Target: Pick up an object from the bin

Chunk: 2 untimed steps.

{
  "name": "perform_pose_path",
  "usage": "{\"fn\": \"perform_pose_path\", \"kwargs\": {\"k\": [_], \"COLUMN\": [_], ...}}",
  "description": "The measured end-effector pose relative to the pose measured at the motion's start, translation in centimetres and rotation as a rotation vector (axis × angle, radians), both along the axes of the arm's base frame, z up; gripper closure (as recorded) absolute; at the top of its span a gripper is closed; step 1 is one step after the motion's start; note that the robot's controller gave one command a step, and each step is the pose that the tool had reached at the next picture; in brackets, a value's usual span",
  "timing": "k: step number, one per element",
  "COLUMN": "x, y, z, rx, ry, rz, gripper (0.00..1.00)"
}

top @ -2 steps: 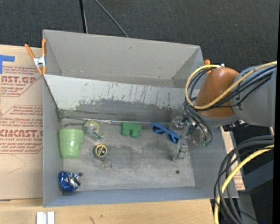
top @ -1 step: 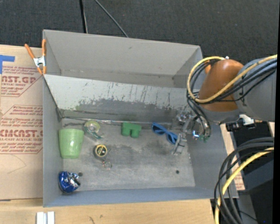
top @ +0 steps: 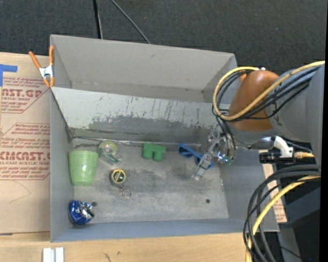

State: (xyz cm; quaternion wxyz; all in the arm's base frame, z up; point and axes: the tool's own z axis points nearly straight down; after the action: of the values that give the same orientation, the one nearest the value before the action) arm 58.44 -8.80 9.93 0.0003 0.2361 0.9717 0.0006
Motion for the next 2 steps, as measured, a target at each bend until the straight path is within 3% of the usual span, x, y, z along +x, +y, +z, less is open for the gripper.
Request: {"fn": "perform_pose_path", "kwargs": {"k": [1, 2], "x": [-0.11, -0.11], "y": [0.57, 0.58], "z": [-3.11, -3.15], "rx": [0.000, 0.000], "ry": [0.002, 0.002], "rz": [-0.089, -0.088], "gripper": [0.00, 0.00]}}
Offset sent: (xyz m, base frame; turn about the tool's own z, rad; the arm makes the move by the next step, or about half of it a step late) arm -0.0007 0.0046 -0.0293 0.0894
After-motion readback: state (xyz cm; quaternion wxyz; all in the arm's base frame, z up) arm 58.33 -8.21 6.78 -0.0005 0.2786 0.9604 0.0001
